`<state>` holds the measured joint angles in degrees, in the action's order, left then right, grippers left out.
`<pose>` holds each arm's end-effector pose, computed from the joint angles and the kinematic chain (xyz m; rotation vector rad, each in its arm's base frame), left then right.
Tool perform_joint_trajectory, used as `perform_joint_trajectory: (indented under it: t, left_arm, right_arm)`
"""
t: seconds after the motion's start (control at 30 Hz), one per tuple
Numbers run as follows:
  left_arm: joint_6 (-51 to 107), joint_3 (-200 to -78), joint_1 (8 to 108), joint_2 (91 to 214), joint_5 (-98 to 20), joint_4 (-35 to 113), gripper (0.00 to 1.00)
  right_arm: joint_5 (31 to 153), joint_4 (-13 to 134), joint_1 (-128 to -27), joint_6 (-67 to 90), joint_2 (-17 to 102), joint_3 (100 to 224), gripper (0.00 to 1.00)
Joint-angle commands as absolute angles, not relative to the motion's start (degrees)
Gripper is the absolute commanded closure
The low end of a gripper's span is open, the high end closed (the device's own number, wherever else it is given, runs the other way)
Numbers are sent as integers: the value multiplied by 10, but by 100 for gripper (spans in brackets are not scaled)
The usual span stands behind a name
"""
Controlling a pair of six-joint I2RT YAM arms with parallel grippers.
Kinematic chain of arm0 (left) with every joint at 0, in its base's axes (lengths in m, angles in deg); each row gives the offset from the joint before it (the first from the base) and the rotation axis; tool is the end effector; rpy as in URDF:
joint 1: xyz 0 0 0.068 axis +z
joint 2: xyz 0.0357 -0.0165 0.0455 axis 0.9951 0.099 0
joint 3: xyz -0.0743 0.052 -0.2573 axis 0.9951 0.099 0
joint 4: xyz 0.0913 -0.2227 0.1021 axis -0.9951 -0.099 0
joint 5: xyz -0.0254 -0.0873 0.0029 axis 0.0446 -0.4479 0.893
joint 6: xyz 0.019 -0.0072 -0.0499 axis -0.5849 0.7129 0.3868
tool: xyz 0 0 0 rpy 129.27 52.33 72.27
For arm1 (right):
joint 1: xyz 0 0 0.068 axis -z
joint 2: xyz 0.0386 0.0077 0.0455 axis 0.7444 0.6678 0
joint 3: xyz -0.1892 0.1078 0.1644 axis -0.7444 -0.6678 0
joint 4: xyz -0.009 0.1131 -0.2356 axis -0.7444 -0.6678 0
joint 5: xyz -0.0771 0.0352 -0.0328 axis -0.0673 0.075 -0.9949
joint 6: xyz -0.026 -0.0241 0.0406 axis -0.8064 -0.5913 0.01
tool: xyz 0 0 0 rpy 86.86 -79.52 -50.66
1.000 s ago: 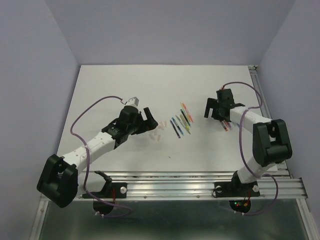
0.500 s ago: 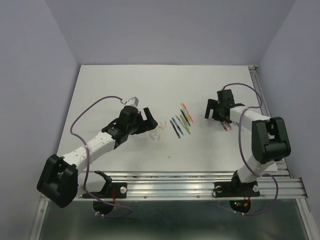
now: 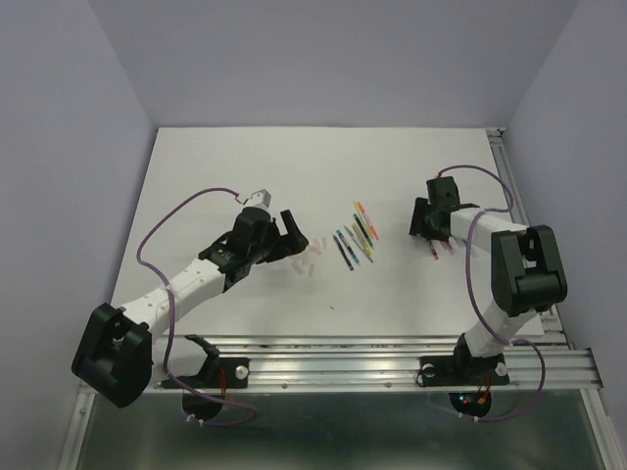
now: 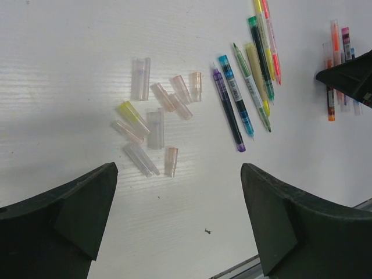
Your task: Open the pen caps
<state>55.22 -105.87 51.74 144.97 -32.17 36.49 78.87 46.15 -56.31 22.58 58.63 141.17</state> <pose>0.2183 -0.1405 0.2382 -0.1027 2.1773 -0.7656 0.3313 0.0443 0.1636 0.2517 2.5487 0.0517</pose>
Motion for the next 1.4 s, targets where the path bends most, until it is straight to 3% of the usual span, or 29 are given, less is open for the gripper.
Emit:
perform_joint_trajectory:
  t: [0.0,0.13,0.23,0.37,0.63,0.93,1.17,1.37]
  left_arm:
    - [542,-1060,514,1431,-314,370,1]
    - [543,-1062,514,1430,-312,370,1]
    - [543,-1064,514,1431,-313,370,1]
    - [544,-1071,514,1433,-316,370,1]
    - [541,-1070,513,1417,-385,422,1]
    - [577,-1071,481,1454,-441,528,1]
    - [596,-1080,438,1487,-416,547,2]
    - [604,-1084,428,1501,-402,549,10]
  right_arm:
    - [832,464,-560,237,603,1383,43]
    - [840,461,-560,239,607,1366,63]
    - [879,466,-561,229,598,1356,84]
    - [959,497,-561,204,572,1337,99]
    - [1075,564,-587,183,461,1297,99]
    - [1125,690,-766,285,305,1200,99]
    - [1103,732,-841,327,290,1207,99]
    - [1091,740,-868,330,307,1218,99]
